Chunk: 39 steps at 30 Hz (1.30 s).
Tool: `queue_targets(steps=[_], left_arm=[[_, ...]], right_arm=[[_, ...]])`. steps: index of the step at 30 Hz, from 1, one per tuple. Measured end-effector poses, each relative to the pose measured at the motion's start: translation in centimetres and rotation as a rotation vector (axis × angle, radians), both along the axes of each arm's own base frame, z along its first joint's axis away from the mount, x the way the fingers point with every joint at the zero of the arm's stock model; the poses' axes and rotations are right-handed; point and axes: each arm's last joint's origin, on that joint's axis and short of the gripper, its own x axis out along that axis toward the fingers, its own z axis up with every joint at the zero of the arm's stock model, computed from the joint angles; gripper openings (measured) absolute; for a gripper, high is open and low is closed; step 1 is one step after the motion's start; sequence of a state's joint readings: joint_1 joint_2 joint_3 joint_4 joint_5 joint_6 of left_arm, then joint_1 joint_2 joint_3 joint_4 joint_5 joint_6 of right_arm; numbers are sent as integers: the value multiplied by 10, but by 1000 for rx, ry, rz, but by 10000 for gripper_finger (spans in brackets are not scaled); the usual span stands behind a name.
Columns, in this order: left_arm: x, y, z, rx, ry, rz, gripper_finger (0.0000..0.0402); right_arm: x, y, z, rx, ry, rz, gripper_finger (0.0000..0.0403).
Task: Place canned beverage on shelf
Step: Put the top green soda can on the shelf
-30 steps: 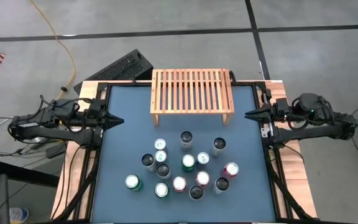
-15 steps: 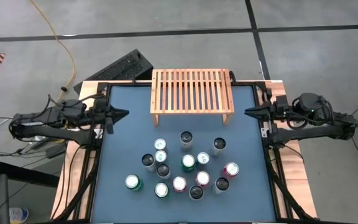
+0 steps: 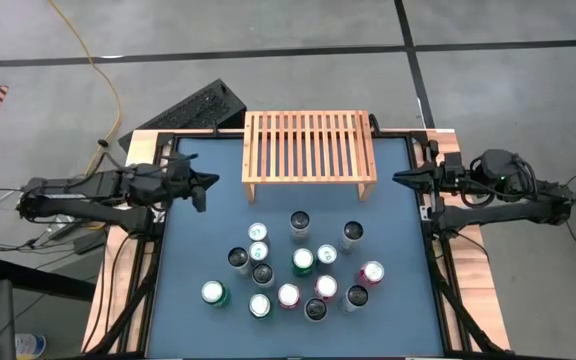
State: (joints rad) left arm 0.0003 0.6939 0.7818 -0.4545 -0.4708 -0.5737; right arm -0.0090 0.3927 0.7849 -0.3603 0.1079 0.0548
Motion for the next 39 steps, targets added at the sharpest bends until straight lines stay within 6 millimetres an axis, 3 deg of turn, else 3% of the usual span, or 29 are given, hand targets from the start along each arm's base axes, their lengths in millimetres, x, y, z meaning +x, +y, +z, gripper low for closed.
queue_targets(steps=[5,12,21,23,26,29,33,39], left_arm=[[15,-2,-7,-45,33,-55,0],[30,-13,7,-65,-114,-457,35],[19,-17,63,-52,-318,-598,140],[12,-18,79,-7,-266,-618,158],[3,-17,88,65,-73,-599,167],[-1,-17,93,160,-65,-618,168],[-20,-16,86,220,-95,-595,167],[-29,-12,34,225,-111,-456,157]], right_arm=[[0,0,0,-2,2,-10,0],[0,-1,0,15,0,-37,26],[0,-1,0,42,-4,-46,113],[0,-1,0,44,-4,-45,123],[0,-1,-1,44,-2,-45,129],[1,-1,-3,45,6,-45,129],[1,-1,-3,58,3,-45,127],[1,-1,-3,62,3,-46,126]])
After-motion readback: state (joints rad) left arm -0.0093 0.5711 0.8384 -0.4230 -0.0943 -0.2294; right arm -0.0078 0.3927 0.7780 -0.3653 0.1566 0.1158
